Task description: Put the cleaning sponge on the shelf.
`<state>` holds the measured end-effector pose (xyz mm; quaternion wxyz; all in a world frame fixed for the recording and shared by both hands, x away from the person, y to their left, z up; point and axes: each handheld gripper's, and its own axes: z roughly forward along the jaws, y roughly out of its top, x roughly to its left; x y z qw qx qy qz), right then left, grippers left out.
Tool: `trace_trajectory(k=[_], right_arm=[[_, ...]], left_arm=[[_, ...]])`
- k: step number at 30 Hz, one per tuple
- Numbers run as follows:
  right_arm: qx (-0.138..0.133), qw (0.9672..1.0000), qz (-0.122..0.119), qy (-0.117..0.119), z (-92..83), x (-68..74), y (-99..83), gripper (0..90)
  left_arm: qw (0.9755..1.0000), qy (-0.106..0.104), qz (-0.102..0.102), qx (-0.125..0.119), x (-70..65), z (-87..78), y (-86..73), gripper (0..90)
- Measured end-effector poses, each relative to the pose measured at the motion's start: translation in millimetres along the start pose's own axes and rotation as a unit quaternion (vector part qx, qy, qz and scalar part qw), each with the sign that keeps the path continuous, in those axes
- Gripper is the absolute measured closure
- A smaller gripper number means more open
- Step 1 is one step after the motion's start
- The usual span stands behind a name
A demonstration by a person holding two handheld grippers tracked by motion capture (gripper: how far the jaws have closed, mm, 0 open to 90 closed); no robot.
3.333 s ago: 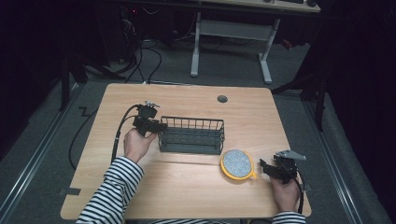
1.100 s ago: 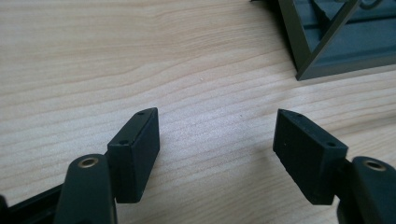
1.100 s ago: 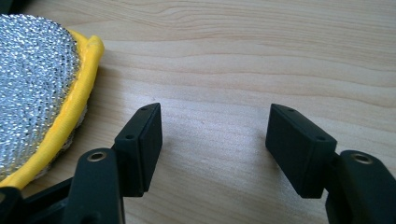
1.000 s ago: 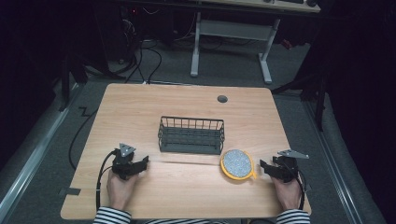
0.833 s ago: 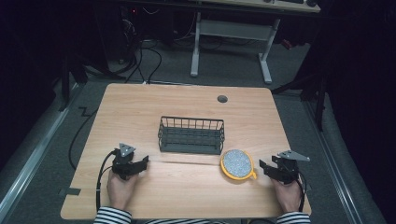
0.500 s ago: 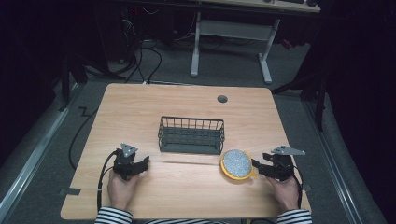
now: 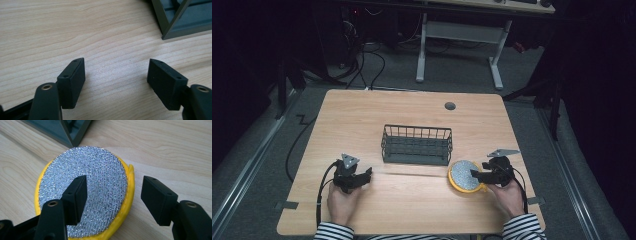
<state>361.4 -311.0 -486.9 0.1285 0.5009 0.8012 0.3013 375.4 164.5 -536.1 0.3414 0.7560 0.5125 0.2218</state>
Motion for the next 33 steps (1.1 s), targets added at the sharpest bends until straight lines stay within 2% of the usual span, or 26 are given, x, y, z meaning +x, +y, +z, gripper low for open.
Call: trace_trajectory(k=[1, 6, 12, 13, 19, 20, 22, 24, 25, 26, 33], right_arm=[[0.000, 1.0000, 0.000, 0.000, 0.0, 0.0, 0.0, 38.6], [0.034, 0.9992, 0.016, 0.011, 9.7, -4.5, 6.5, 39.8], [0.055, 0.9979, 0.027, 0.021, 15.1, -7.1, 9.9, 40.7], [0.060, 0.9972, 0.032, 0.033, 17.8, -10.0, 10.2, 43.8], [0.071, 0.9948, 0.045, 0.058, 21.5, -13.9, 10.6, 53.6], [0.072, 0.9942, 0.045, 0.066, 22.0, -14.0, 10.8, 59.3], [0.070, 0.9945, 0.042, 0.066, 22.0, -13.7, 10.7, 61.8], [0.066, 0.9951, 0.034, 0.065, 21.1, -12.6, 10.8, 69.6], [0.066, 0.9951, 0.034, 0.065, 21.1, -12.6, 10.8, 69.6], [0.065, 0.9951, 0.030, 0.067, 20.6, -12.8, 11.1, 73.7], [0.062, 0.9961, 0.020, 0.060, 18.9, -8.0, 12.2, 78.6]], left_arm=[[1.0000, 0.000, 0.000, 0.000, 0.0, 0.0, 0.0, 31.4], [1.0000, 0.000, 0.000, 0.000, 0.0, 0.0, 0.0, 31.4], [1.0000, 0.000, 0.000, 0.000, 0.0, 0.1, 0.0, 31.3], [1.0000, 0.000, -0.001, 0.000, 0.0, 0.0, 0.0, 31.3], [0.9999, -0.008, -0.009, -0.003, 2.4, -0.5, -0.4, 31.2], [1.0000, -0.006, -0.005, -0.001, 1.9, -0.5, -0.2, 31.2], [1.0000, -0.005, -0.004, -0.001, 1.5, -0.4, -0.2, 31.2], [1.0000, -0.006, -0.004, -0.001, 1.6, -0.4, -0.2, 31.2], [1.0000, -0.006, -0.004, -0.001, 1.6, -0.4, -0.2, 31.2], [1.0000, -0.006, -0.004, -0.001, 1.6, -0.4, -0.2, 31.2], [1.0000, -0.006, -0.004, -0.001, 1.7, -0.5, -0.2, 31.4]])
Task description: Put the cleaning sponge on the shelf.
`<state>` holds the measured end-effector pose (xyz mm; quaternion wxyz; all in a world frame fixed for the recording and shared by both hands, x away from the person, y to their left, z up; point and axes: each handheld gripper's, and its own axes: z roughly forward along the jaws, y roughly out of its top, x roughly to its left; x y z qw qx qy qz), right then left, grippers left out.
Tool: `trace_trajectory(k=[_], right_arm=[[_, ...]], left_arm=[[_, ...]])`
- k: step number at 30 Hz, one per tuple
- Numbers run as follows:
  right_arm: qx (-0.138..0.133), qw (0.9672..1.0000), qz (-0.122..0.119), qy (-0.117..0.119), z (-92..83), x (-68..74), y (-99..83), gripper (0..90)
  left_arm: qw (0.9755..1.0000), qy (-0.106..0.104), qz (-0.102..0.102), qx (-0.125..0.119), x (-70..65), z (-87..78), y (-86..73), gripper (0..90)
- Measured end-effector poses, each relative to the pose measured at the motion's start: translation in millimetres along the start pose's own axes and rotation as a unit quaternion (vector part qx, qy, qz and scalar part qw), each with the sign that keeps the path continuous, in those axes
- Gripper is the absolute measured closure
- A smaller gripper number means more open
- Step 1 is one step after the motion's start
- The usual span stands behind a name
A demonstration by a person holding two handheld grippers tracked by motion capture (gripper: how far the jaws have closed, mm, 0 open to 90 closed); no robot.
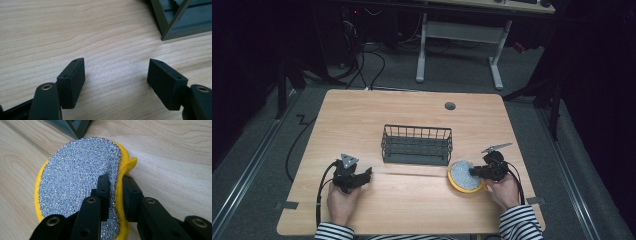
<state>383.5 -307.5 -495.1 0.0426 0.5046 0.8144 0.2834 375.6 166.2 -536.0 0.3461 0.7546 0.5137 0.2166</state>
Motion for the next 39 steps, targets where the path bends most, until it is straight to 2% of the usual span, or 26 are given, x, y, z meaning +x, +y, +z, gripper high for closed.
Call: trace_trajectory(k=[6, 10, 22, 26, 39], right_arm=[[-0.009, 0.9999, 0.006, 0.013, -2.8, -1.6, -0.8, 79.4], [-0.025, 0.9994, 0.007, 0.023, -9.3, -0.4, -1.2, 79.6], [-0.043, 0.9990, -0.010, 0.011, -28.1, 4.7, 1.4, 79.6], [-0.057, 0.9982, -0.016, 0.010, -38.5, 6.3, 4.6, 79.5], [-0.076, 0.9969, -0.022, 0.003, -63.5, 5.8, 15.8, 79.5]], left_arm=[[1.0000, 0.000, 0.000, 0.000, -0.1, 0.0, 0.0, 31.8], [1.0000, 0.000, 0.000, 0.000, 0.1, 0.0, 0.0, 31.7], [1.0000, 0.000, -0.002, -0.002, 0.1, 0.3, 0.2, 32.1], [1.0000, 0.001, -0.001, -0.001, -0.3, 0.5, 0.2, 32.0], [1.0000, 0.004, 0.003, 0.000, -1.4, 0.8, 0.4, 31.9]])
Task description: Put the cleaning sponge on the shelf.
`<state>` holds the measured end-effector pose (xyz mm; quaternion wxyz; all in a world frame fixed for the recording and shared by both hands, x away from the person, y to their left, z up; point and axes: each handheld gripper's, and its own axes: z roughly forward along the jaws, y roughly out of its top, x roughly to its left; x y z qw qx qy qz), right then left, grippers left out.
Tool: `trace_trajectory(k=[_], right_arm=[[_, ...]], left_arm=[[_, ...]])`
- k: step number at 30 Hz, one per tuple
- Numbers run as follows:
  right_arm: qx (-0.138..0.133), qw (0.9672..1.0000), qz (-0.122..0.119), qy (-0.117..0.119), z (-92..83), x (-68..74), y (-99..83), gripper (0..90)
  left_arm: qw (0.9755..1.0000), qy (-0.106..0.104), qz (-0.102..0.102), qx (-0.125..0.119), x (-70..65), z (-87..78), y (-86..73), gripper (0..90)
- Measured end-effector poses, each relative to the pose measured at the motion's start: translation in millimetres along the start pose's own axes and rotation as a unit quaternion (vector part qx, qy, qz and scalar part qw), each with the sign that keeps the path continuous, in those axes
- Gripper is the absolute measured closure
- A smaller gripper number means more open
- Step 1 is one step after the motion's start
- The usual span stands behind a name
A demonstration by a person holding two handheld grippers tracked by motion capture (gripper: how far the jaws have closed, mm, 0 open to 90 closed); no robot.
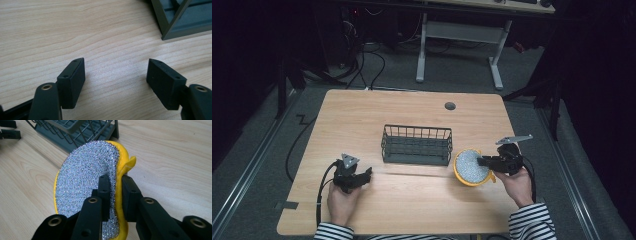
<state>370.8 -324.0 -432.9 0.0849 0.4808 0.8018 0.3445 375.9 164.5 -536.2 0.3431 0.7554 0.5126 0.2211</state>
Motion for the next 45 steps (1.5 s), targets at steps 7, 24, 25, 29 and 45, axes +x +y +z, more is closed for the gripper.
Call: trace_trajectory(k=[7, 24, 25, 29, 45], right_arm=[[-0.012, 0.9999, -0.010, -0.006, -13.6, 0.7, 14.3, 79.5], [-0.051, 0.9978, -0.043, -0.008, -38.2, 9.7, 67.7, 79.5], [-0.051, 0.9978, -0.043, -0.008, -38.2, 9.7, 67.7, 79.5], [-0.051, 0.9971, -0.056, -0.011, -35.8, 15.3, 83.8, 79.5], [-0.053, 0.9961, -0.070, -0.003, 5.3, 31.2, 130.4, 79.3]], left_arm=[[1.0000, -0.001, -0.002, 0.000, 0.3, -0.1, 0.0, 31.5], [1.0000, -0.003, 0.000, 0.000, 0.2, 0.0, 0.0, 30.6], [1.0000, -0.003, 0.000, 0.000, 0.2, 0.0, 0.0, 30.6], [1.0000, -0.004, 0.000, 0.000, 0.3, 0.0, 0.0, 30.6], [1.0000, -0.007, -0.002, -0.001, 0.8, -0.2, -0.1, 30.5]])
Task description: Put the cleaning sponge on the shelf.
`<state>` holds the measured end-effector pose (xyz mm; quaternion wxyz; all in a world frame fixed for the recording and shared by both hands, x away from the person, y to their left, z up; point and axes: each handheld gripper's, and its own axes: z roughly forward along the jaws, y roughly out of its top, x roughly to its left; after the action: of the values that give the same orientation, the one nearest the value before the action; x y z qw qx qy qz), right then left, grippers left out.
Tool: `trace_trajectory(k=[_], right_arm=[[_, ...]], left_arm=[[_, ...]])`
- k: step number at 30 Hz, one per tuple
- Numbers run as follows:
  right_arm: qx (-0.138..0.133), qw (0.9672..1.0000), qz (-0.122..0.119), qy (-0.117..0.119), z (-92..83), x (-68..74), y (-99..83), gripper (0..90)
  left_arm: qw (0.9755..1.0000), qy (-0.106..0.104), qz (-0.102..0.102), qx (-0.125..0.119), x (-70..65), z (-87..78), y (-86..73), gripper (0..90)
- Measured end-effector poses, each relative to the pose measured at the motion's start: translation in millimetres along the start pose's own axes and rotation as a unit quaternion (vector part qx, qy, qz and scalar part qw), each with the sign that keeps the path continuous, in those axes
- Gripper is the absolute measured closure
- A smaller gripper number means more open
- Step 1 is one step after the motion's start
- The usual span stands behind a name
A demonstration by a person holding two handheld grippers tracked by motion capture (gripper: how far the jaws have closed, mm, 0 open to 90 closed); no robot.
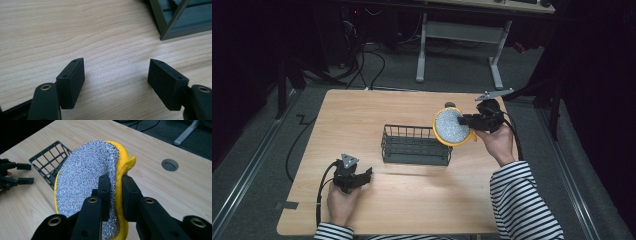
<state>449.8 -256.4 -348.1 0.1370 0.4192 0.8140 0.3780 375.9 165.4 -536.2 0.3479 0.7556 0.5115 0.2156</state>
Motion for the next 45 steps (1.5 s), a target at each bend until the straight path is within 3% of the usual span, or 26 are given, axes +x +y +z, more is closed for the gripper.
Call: trace_trajectory(k=[8, 23, 29, 45], right_arm=[[-0.003, 0.9999, -0.009, 0.004, 21.9, 7.7, 15.5, 79.1], [0.014, 0.9993, -0.033, -0.005, 64.4, 21.4, 22.2, 78.6], [0.014, 0.9996, -0.025, 0.007, 76.1, 21.1, 21.4, 78.3], [0.020, 0.9989, -0.039, 0.015, 93.0, 26.3, 5.4, 77.1]], left_arm=[[1.0000, 0.000, 0.000, 0.000, 0.0, 0.0, 0.0, 30.5], [1.0000, 0.000, 0.001, 0.000, -0.3, -0.1, -0.1, 30.5], [1.0000, 0.001, 0.002, 0.001, -0.5, -0.1, -0.1, 30.5], [1.0000, 0.000, 0.002, 0.001, -0.5, -0.1, -0.1, 30.5]])
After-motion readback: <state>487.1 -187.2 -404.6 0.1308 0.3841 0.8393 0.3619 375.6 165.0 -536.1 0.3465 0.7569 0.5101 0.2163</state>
